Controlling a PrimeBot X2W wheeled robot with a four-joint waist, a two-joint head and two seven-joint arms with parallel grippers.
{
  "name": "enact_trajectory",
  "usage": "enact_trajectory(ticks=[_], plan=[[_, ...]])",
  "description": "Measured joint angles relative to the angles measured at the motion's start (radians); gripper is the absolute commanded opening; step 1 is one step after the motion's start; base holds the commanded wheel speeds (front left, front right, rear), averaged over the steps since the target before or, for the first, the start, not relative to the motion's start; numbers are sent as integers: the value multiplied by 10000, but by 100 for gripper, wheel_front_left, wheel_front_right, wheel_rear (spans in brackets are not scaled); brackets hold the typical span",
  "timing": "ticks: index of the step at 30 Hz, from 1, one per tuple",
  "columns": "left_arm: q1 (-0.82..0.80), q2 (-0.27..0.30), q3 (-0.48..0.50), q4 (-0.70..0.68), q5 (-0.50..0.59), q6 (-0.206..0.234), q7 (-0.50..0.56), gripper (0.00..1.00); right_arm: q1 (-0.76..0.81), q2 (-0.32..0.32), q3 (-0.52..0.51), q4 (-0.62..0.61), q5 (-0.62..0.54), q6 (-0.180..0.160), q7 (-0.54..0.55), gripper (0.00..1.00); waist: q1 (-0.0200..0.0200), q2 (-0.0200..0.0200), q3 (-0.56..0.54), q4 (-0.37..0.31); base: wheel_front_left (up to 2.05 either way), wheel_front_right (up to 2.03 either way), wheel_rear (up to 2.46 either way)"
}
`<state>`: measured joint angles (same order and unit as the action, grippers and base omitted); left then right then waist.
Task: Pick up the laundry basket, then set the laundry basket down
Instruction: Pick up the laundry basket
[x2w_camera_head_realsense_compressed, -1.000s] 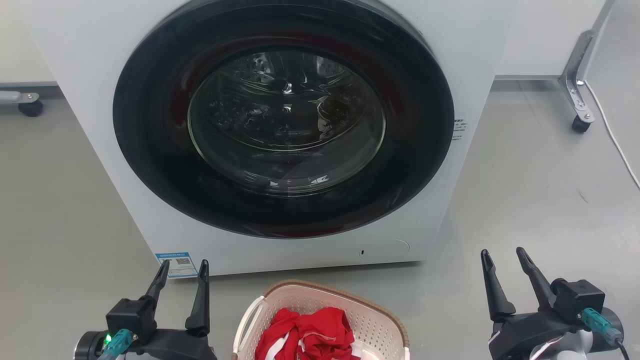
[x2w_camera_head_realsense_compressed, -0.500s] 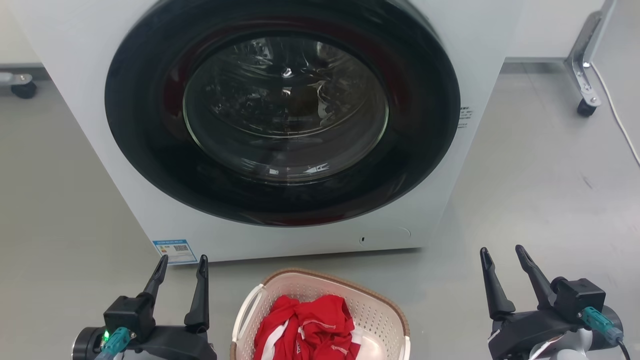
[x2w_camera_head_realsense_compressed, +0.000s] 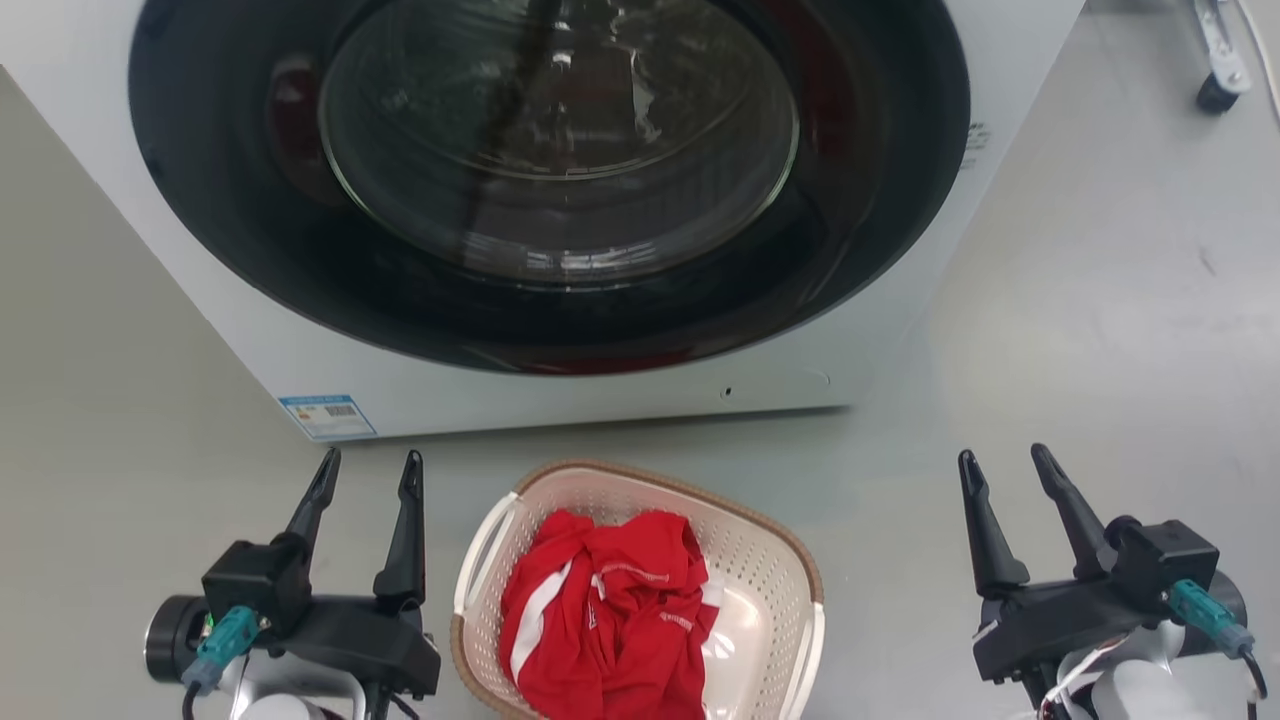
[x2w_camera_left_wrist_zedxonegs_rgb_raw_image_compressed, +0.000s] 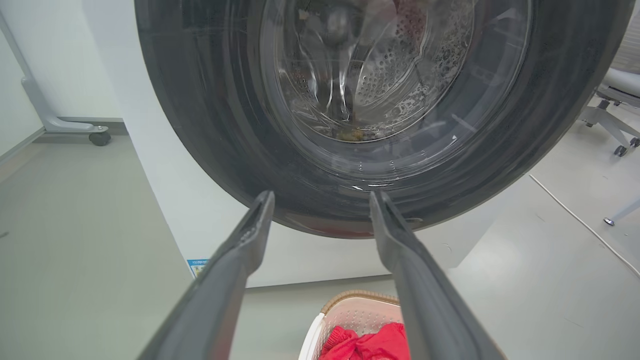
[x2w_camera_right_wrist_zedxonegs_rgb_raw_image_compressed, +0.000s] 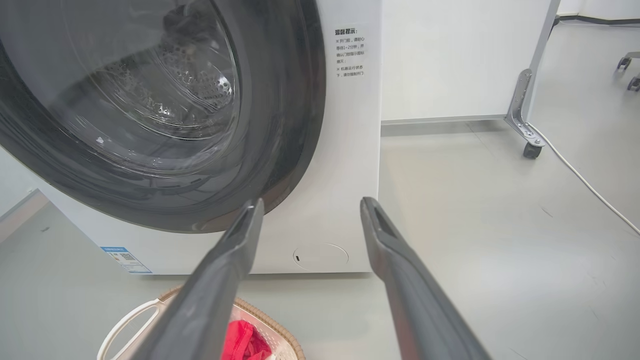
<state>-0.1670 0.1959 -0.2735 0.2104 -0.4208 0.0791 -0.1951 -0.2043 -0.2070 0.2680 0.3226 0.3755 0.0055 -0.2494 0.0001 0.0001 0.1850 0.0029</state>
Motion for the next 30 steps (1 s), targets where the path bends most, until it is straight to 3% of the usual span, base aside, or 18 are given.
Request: enact_trajectory(ticks=[22,30], plan=[[-1897,-102,-240,199,15,-282,460,100,-1487,86,-280,-658,-136,-12,-46,100,2,1,3181,-21,0,0,0],[-2857,-4,-520,871,150,-629,934,100,-2078,178,-318,-863,-167,-12,-71,100,1,1,4508,-155,0,0,0]])
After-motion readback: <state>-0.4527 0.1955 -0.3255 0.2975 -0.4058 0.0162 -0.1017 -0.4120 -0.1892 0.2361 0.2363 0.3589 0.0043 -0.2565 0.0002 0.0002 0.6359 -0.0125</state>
